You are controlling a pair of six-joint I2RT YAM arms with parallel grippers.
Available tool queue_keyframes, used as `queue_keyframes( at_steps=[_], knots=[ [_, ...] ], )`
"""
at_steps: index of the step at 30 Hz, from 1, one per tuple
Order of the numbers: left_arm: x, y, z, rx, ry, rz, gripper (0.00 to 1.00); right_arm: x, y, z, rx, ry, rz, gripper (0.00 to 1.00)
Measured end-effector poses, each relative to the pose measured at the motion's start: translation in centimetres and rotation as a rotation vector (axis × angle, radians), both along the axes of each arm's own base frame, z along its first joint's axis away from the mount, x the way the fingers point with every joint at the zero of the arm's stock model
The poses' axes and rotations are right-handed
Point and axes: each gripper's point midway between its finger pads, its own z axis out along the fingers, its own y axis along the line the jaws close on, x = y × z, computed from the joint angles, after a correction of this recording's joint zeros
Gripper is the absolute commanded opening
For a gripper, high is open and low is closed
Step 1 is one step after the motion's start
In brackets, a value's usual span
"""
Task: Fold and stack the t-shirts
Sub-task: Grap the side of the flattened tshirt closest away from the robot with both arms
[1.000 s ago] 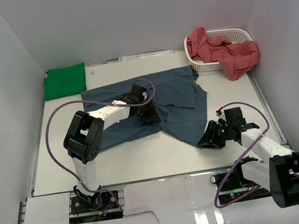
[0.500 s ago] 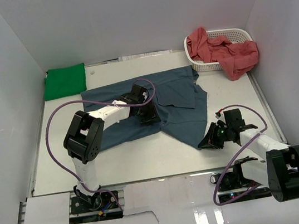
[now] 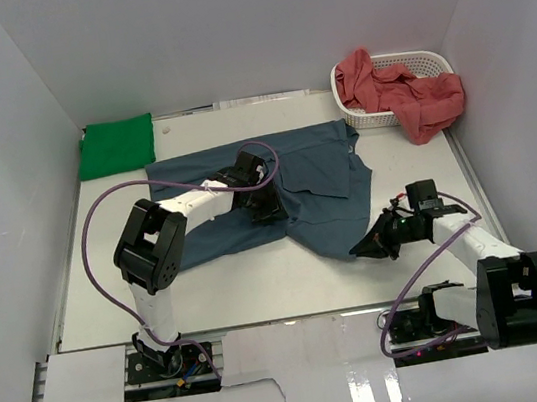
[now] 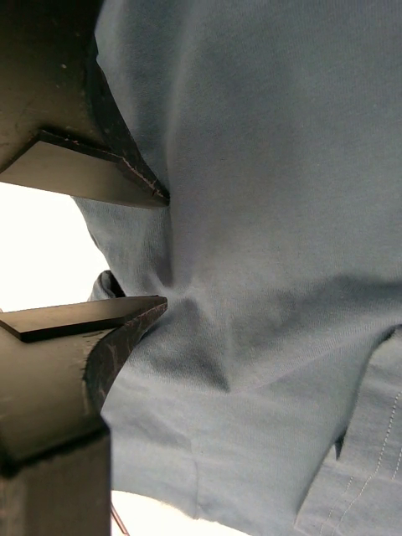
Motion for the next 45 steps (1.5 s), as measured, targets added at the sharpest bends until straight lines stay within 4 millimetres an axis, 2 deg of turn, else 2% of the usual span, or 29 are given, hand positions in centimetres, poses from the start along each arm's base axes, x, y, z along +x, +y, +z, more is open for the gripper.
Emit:
queue_keyframes(
  at_steps=[2, 7, 17, 20, 24, 27, 32, 33, 36, 37, 38, 39, 41, 45],
  knots=[
    [0.0, 0.0, 0.0, 0.001, -0.001, 0.001, 0.57, 0.3, -0.3, 0.5, 0.038, 0.047, -0.056, 0.08],
    [0.0, 0.1, 0.0, 0.007, 0.001, 0.003, 0.57, 3.3, -2.2, 2.6, 0.154, 0.075, -0.255, 0.08],
    [-0.1, 0.4, 0.0, 0.019, 0.003, 0.009, 0.57, 8.1, -3.7, 5.0, 0.300, 0.113, -0.427, 0.08],
    [-0.1, 0.5, 0.0, 0.021, 0.003, 0.009, 0.57, 9.7, -4.0, 5.0, 0.332, 0.115, -0.469, 0.08],
    [-0.1, 0.5, 0.0, 0.023, 0.003, 0.010, 0.57, 12.0, -4.7, 3.7, 0.345, 0.172, -0.514, 0.08],
    [-0.1, 0.5, 0.0, 0.023, 0.003, 0.010, 0.57, 14.5, -5.4, 3.4, 0.325, 0.166, -0.537, 0.08],
    [-0.1, 0.5, 0.0, 0.024, 0.003, 0.011, 0.57, 19.2, -6.8, 4.2, 0.270, 0.070, -0.538, 0.08],
    [-0.2, 0.5, 0.0, 0.025, 0.004, 0.011, 0.57, 20.2, -7.0, 4.4, 0.261, 0.046, -0.531, 0.11],
    [-0.2, 0.6, 0.0, 0.026, 0.004, 0.011, 0.57, 22.1, -6.7, 4.3, 0.223, 0.012, -0.488, 0.35],
    [-0.2, 0.6, 0.0, 0.027, 0.004, 0.012, 0.57, 22.7, -6.6, 4.0, 0.201, 0.014, -0.469, 0.58],
    [-0.2, 0.6, 0.0, 0.027, 0.004, 0.012, 0.57, 23.3, -6.4, 3.7, 0.178, 0.008, -0.443, 0.65],
    [-0.1, 0.6, 0.0, 0.027, 0.004, 0.012, 0.57, 23.9, -6.2, 3.4, 0.148, -0.010, -0.414, 0.84],
    [-0.2, 0.6, 0.0, 0.027, 0.004, 0.012, 0.57, 24.5, -5.6, 3.0, 0.100, -0.038, -0.363, 0.90],
    [-0.2, 0.6, 0.0, 0.027, 0.004, 0.012, 0.57, 24.4, -4.7, 2.6, -0.028, -0.132, -0.237, 0.88]
  ],
)
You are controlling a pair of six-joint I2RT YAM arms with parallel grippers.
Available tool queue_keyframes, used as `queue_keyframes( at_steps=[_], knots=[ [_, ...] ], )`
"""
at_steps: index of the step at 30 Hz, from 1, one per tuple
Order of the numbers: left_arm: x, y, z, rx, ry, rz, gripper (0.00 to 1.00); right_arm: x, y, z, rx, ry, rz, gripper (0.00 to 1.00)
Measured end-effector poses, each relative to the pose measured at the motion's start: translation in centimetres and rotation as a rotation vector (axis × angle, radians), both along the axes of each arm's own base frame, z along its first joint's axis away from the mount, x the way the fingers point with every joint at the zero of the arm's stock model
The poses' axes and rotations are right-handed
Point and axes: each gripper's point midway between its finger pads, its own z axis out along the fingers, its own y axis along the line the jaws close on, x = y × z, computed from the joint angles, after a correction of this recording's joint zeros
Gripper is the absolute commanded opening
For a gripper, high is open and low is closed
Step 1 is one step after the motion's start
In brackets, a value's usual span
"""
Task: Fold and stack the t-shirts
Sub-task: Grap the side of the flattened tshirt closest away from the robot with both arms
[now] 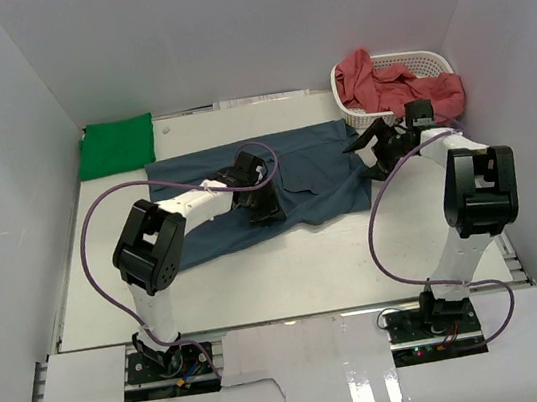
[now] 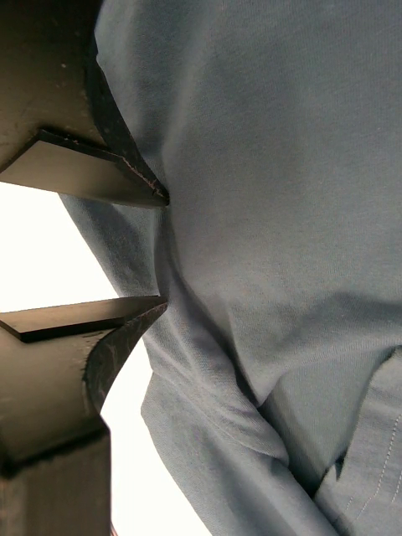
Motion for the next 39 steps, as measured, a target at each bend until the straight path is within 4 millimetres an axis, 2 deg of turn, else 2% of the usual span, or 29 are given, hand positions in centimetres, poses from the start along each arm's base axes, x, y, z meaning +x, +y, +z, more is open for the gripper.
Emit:
queue_keyframes(
  at_steps=[3, 6, 10, 12, 14, 16, 19, 22, 25, 27, 32, 39],
  knots=[
    [0.0, 0.0, 0.0, 0.000, 0.000, 0.000, 0.57, 0.2, -0.5, 0.0, -0.148, -0.073, 0.070, 0.87],
    [0.0, 0.0, 0.0, 0.000, 0.000, 0.000, 0.57, -0.4, -2.0, 0.2, -0.298, -0.140, 0.114, 0.87],
    [0.0, 0.0, 0.0, 0.000, 0.000, 0.001, 0.57, -1.0, -4.2, 3.7, -0.511, -0.308, 0.137, 0.87],
    [0.0, 0.0, 0.0, 0.001, 0.000, 0.000, 0.57, -1.9, -4.7, 5.1, -0.599, -0.386, 0.151, 0.84],
    [0.0, 0.0, 0.0, 0.001, 0.001, 0.000, 0.57, -2.9, -4.9, 5.6, -0.653, -0.443, 0.171, 0.80],
    [0.0, 0.0, 0.0, 0.001, 0.001, 0.000, 0.57, -3.9, -4.7, 4.7, -0.680, -0.474, 0.210, 0.80],
    [0.0, 0.1, 0.0, 0.003, 0.001, 0.001, 0.57, -5.1, -4.5, 1.2, -0.684, -0.448, 0.275, 0.86],
    [-0.1, 0.2, 0.1, 0.007, 0.001, -0.002, 0.57, -7.1, -4.0, -2.5, -0.657, -0.427, 0.350, 0.85],
    [-0.2, 0.3, 0.0, 0.013, 0.001, -0.008, 0.57, -8.6, -3.2, -4.3, -0.629, -0.471, 0.393, 0.82],
    [-0.2, 0.3, 0.0, 0.016, 0.000, -0.012, 0.57, -8.9, -2.7, -4.4, -0.613, -0.529, 0.418, 0.82],
    [-0.2, 0.3, 0.0, 0.017, -0.002, -0.017, 0.57, -7.1, -1.5, -2.3, -0.591, -0.717, 0.458, 0.84],
    [-0.2, 0.4, 0.0, 0.019, -0.006, -0.024, 0.58, -6.0, -1.4, -1.3, -0.637, -0.847, 0.508, 0.83]
  ],
)
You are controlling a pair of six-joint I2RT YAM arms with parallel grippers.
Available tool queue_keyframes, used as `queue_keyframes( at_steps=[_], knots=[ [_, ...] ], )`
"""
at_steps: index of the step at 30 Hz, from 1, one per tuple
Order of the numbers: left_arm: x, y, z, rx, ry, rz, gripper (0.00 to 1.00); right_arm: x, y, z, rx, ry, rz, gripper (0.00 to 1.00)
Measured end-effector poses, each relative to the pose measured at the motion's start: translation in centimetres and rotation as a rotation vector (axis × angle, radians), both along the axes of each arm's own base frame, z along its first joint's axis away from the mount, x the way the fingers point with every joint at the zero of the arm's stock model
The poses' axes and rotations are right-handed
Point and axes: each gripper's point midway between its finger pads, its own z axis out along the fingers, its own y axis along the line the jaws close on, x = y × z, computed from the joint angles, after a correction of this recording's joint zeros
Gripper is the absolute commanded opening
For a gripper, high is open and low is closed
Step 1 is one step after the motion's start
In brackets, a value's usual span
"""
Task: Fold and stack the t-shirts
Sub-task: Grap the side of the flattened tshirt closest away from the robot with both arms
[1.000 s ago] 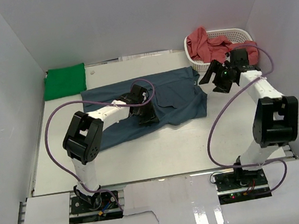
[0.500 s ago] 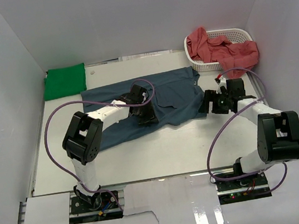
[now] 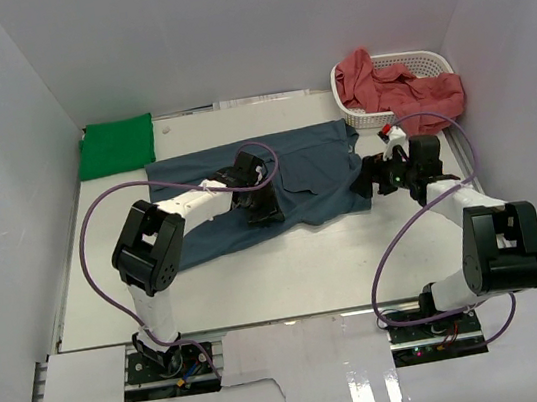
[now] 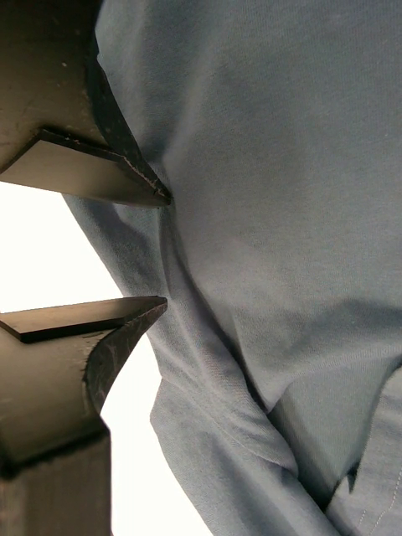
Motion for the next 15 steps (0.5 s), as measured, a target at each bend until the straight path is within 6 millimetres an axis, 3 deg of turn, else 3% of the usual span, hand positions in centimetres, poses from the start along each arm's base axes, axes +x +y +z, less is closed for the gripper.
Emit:
queue_keyframes(
  at_steps=[5, 15],
  knots=[
    [0.0, 0.1, 0.0, 0.002, -0.003, -0.008, 0.58, 0.8, -0.5, -0.5, -0.043, -0.038, 0.025, 0.85],
    [-0.6, 0.6, 0.1, 0.028, 0.012, -0.034, 0.58, 2.1, -1.6, -2.9, -0.069, -0.015, 0.051, 0.74]
  ],
)
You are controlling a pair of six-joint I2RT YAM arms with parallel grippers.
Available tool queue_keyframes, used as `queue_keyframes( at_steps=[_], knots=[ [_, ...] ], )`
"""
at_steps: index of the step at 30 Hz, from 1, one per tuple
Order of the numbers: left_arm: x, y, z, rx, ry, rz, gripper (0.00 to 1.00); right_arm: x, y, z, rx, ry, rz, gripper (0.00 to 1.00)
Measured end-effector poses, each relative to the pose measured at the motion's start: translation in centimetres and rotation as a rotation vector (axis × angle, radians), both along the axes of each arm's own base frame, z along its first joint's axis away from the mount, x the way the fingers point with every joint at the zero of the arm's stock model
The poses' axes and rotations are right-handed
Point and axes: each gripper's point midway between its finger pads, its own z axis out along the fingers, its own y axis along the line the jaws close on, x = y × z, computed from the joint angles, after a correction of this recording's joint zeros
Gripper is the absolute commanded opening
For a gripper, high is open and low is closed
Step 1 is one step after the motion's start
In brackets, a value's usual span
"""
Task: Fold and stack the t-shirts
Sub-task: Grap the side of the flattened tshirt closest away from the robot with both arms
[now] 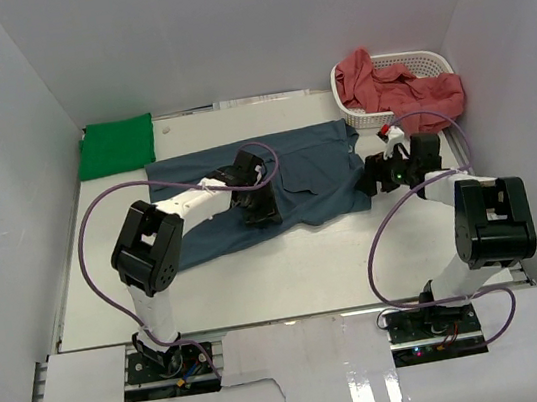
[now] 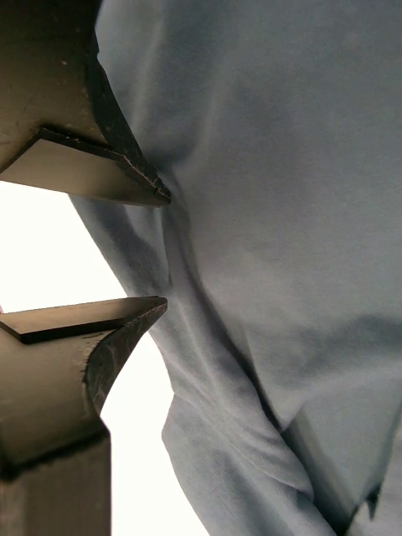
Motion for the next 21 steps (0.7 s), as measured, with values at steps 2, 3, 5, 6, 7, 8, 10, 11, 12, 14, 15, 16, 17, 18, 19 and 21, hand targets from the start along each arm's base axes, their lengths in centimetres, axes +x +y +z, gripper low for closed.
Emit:
queue_keyframes(
  at_steps=[2, 3, 5, 6, 7, 8, 10, 11, 12, 14, 15, 16, 17, 18, 19, 21],
  knots=[
    [-0.1, 0.0, 0.3, 0.006, 0.006, -0.005, 0.58, 0.5, -0.1, 0.0, 0.016, -0.004, 0.008, 0.75],
    [0.0, 0.0, 0.6, 0.007, 0.007, -0.008, 0.58, 0.8, -0.2, 0.1, 0.023, -0.006, 0.012, 0.75],
    [0.4, -0.4, 1.5, -0.002, -0.001, -0.014, 0.58, 1.1, -0.3, 0.2, 0.040, -0.013, 0.024, 0.75],
    [0.7, -0.6, 2.0, -0.008, -0.007, -0.017, 0.58, 1.2, -0.3, 0.3, 0.045, -0.018, 0.028, 0.75],
    [1.0, -0.9, 2.6, -0.016, -0.017, -0.021, 0.58, 1.3, -0.3, 0.5, 0.051, -0.024, 0.036, 0.75],
    [1.3, -1.1, 2.9, -0.022, -0.023, -0.022, 0.58, 1.4, -0.3, 0.7, 0.056, -0.032, 0.045, 0.75],
    [1.8, -1.5, 3.7, -0.032, -0.036, -0.024, 0.58, 1.9, -0.2, 1.3, 0.068, -0.051, 0.067, 0.74],
    [2.0, -1.7, 4.0, -0.034, -0.040, -0.025, 0.58, 2.3, -0.1, 1.7, 0.073, -0.060, 0.076, 0.73],
    [2.1, -1.7, 4.2, -0.034, -0.042, -0.025, 0.58, 2.8, -0.1, 2.0, 0.077, -0.069, 0.088, 0.70],
    [2.2, -1.8, 4.6, -0.033, -0.042, -0.025, 0.58, 3.7, 0.0, 2.5, 0.084, -0.081, 0.105, 0.69],
    [2.2, -1.8, 4.7, -0.033, -0.042, -0.025, 0.58, 4.0, 0.0, 2.6, 0.087, -0.087, 0.112, 0.69],
    [2.2, -1.8, 4.8, -0.032, -0.041, -0.025, 0.58, 4.1, 0.1, 2.7, 0.091, -0.089, 0.120, 0.69],
    [2.2, -1.8, 4.9, -0.031, -0.039, -0.024, 0.58, 4.1, 0.2, 2.8, 0.095, -0.089, 0.126, 0.69],
    [2.2, -1.8, 4.8, -0.030, -0.037, -0.025, 0.58, 4.0, 0.2, 2.8, 0.099, -0.086, 0.129, 0.69],
    [2.2, -1.8, 4.7, -0.027, -0.033, -0.024, 0.58, 3.9, 0.3, 2.7, 0.102, -0.081, 0.131, 0.68],
    [2.0, -1.6, 4.4, -0.018, -0.020, -0.024, 0.58, 3.7, 0.3, 2.5, 0.109, -0.069, 0.133, 0.65]
  ],
)
